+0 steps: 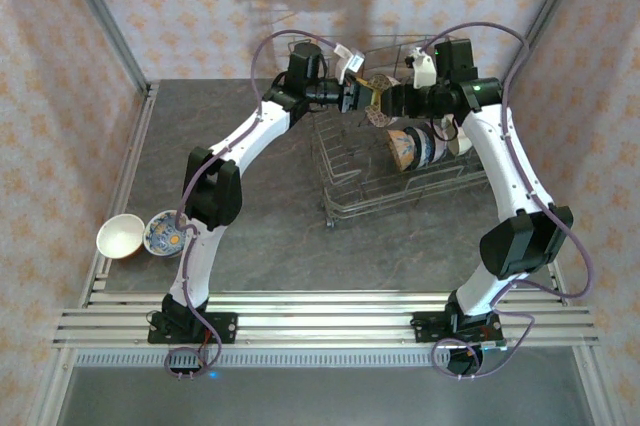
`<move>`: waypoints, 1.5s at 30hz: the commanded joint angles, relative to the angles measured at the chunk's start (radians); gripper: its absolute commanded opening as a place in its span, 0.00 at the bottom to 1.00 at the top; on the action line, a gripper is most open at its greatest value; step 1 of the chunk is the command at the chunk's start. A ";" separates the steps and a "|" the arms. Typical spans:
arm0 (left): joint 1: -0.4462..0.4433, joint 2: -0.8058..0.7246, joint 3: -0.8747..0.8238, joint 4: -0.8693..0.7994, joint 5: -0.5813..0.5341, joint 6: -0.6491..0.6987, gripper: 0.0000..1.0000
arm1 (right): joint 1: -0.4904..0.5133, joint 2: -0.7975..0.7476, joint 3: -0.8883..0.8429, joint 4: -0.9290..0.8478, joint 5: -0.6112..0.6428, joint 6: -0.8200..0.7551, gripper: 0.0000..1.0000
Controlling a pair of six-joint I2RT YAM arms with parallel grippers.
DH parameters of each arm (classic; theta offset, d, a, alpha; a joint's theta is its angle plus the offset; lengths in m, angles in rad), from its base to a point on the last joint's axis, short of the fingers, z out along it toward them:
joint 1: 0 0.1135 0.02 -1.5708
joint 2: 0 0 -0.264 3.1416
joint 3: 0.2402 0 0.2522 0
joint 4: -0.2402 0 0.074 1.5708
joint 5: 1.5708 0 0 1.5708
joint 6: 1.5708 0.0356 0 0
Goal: Load the bowls into the dish rack
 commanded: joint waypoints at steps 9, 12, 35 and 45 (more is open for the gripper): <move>-0.005 -0.010 0.046 -0.106 -0.056 0.082 0.51 | 0.000 -0.065 -0.033 0.052 0.068 0.024 0.62; -0.005 -0.015 0.046 -0.126 -0.066 0.098 0.55 | 0.000 -0.056 -0.034 0.036 0.083 0.024 0.61; -0.026 0.028 0.084 -0.252 -0.091 0.169 0.24 | 0.037 0.007 -0.039 -0.004 0.059 0.044 0.57; -0.021 0.031 0.031 -0.045 -0.011 0.051 0.00 | 0.046 -0.004 -0.070 -0.004 0.077 0.043 0.81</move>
